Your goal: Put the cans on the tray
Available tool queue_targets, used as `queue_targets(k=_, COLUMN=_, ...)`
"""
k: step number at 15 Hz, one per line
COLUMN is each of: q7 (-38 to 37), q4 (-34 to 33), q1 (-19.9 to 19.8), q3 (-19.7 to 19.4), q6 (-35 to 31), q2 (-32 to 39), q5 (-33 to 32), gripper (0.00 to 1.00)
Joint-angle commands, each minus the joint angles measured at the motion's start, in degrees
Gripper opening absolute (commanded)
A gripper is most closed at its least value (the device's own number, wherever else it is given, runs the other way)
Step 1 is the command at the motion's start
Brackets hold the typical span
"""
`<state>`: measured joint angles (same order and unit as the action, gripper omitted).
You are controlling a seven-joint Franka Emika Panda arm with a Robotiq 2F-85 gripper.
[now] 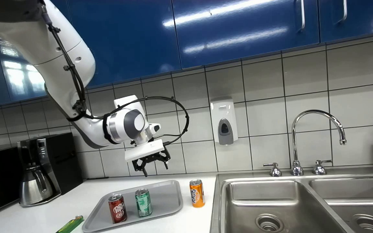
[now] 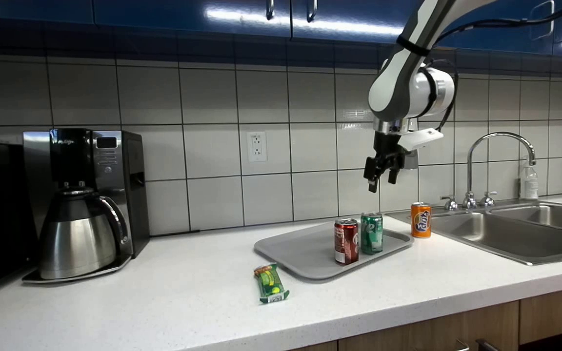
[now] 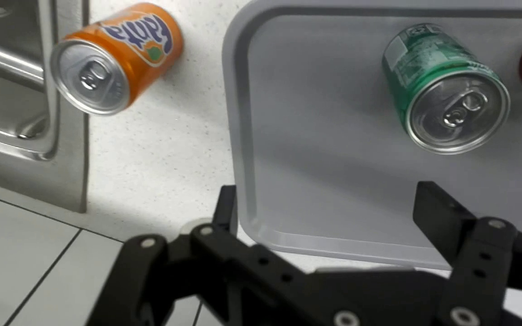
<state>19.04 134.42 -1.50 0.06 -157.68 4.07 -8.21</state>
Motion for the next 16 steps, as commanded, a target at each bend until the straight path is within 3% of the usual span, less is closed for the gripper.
queue_targets(k=1, q7=2.84, q4=1.72, q1=-2.08, q3=-1.84, q6=0.99, q2=-3.45, q5=1.57, gripper=1.00)
queue_targets(k=9, q7=7.20, q4=-1.00, q1=-5.18, q3=-5.64, q6=0.63, q2=-0.95, q5=5.79, gripper=1.00)
queue_targets(k=16, q7=8.33, q4=-5.16, q1=-7.06, q3=-6.36, q6=0.84, q2=3.68, q5=8.36, gripper=1.00)
